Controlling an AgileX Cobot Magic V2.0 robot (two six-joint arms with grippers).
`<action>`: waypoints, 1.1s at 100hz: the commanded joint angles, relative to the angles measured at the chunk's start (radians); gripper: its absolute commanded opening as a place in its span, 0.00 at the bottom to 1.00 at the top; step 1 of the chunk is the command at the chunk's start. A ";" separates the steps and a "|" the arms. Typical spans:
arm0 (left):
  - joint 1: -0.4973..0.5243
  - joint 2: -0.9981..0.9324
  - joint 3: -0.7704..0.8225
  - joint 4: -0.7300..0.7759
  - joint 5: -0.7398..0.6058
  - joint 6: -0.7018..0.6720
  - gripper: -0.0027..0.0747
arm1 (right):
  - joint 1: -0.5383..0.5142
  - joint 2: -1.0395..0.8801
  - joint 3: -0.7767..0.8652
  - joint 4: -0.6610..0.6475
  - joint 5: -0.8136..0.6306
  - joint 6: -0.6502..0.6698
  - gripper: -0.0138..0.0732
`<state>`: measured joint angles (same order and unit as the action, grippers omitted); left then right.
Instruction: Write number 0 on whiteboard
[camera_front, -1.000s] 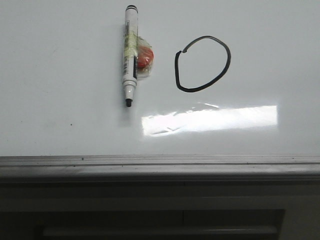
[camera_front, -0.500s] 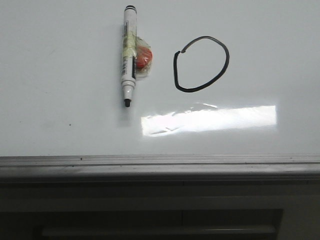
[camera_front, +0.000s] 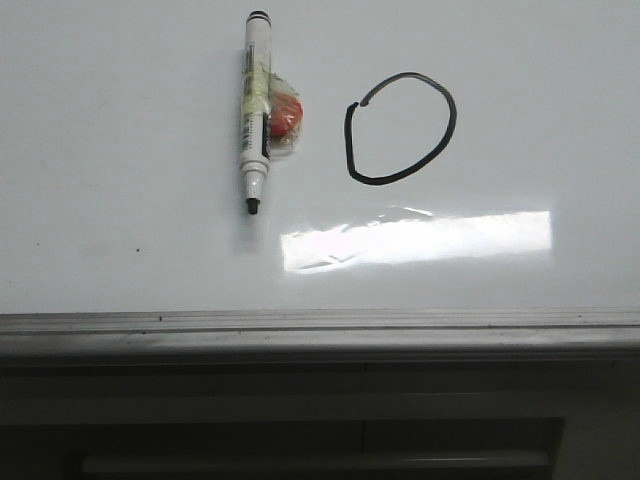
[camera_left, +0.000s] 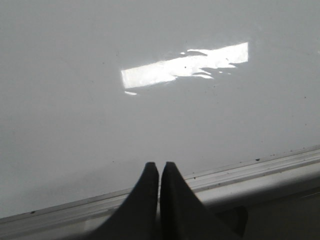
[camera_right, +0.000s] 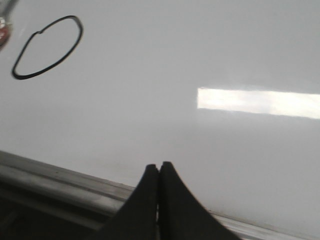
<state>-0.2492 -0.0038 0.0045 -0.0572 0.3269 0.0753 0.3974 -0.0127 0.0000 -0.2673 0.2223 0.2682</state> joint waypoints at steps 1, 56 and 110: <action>0.002 -0.027 0.032 -0.010 -0.048 -0.007 0.01 | -0.085 -0.017 0.028 0.044 -0.173 0.002 0.08; 0.002 -0.027 0.032 -0.010 -0.048 -0.007 0.01 | -0.138 -0.017 0.024 0.104 0.075 0.002 0.08; 0.002 -0.027 0.032 -0.010 -0.048 -0.007 0.01 | -0.138 -0.017 0.024 0.104 0.071 0.002 0.08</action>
<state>-0.2492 -0.0038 0.0045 -0.0572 0.3269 0.0753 0.2650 -0.0127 0.0115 -0.1654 0.3176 0.2695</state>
